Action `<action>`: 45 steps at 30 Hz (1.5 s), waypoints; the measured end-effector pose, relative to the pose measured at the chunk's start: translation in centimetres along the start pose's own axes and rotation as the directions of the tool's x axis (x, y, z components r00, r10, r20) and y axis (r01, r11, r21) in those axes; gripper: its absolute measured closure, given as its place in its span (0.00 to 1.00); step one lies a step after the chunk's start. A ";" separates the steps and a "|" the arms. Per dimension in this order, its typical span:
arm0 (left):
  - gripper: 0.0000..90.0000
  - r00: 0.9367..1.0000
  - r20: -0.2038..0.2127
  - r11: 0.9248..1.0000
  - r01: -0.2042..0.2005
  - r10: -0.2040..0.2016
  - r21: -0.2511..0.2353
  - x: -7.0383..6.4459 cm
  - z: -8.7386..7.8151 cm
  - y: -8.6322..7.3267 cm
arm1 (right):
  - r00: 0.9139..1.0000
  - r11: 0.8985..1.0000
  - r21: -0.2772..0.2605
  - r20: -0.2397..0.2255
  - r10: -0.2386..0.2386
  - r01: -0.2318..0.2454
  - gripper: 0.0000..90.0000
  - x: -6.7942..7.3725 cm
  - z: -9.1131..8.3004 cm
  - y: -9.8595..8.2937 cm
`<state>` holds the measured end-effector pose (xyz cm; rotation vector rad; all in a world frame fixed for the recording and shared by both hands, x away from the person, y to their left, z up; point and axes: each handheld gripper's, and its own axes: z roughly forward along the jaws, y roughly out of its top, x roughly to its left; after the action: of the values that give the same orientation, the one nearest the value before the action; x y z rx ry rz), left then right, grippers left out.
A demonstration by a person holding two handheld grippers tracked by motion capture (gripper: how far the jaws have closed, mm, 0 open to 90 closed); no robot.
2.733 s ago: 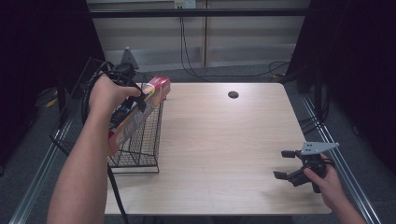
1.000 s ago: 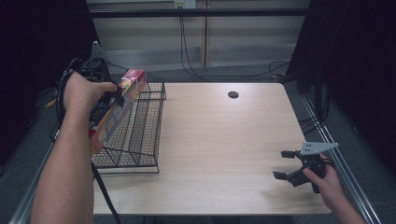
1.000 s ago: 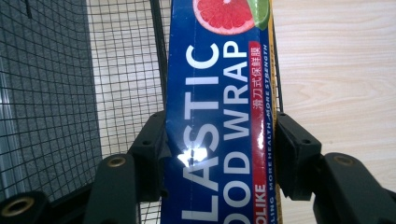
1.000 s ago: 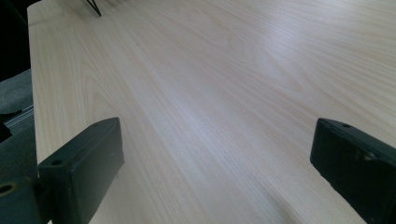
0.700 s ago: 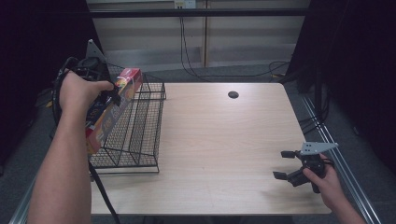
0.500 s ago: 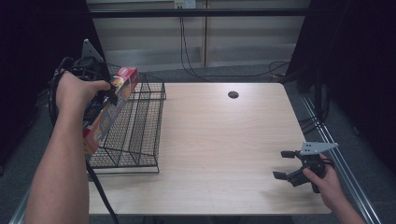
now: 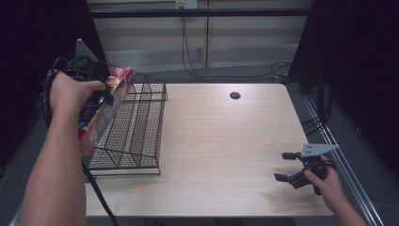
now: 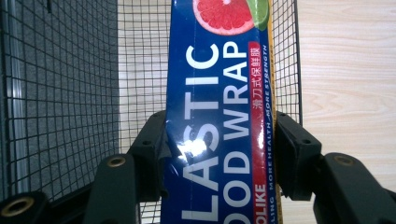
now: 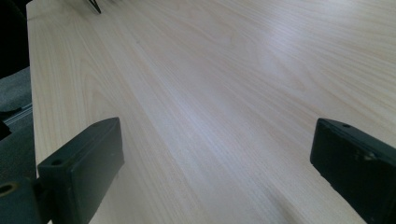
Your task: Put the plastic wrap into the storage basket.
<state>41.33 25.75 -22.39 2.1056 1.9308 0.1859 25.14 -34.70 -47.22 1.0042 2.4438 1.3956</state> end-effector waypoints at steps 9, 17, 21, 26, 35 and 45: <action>0.50 1.000 -0.015 1.000 0.023 -0.023 -0.012 0.7 0.0 -0.1 | 1.000 1.000 0.003 -0.003 -0.001 0.001 0.03 0.0 0.1 0.0; 0.50 0.998 -0.033 0.998 0.053 -0.053 -0.019 1.3 0.2 -0.3 | 1.000 1.000 0.005 -0.005 -0.001 0.001 0.03 0.1 0.2 0.0; 0.50 0.997 -0.049 0.998 0.059 -0.060 -0.016 1.6 0.5 -0.5 | 1.000 1.000 0.005 -0.008 0.002 -0.002 0.03 0.1 0.2 0.0; 0.50 0.995 -0.060 0.996 0.084 -0.085 -0.019 1.9 0.9 -0.6 | 1.000 1.000 0.003 -0.006 -0.001 0.001 0.03 0.1 0.2 0.0; 0.50 0.988 -0.083 0.992 0.124 -0.127 -0.038 2.3 1.4 -0.7 | 1.000 1.000 0.003 -0.004 -0.006 0.006 0.03 0.1 0.2 0.0; 0.50 0.983 -0.095 0.988 0.153 -0.156 -0.034 2.4 2.7 -0.5 | 1.000 1.000 0.008 -0.009 -0.004 0.004 0.03 0.0 0.3 0.0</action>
<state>41.82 27.89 -25.36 1.9528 2.1248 0.2858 25.22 -34.51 -47.41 0.9960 2.4582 1.3941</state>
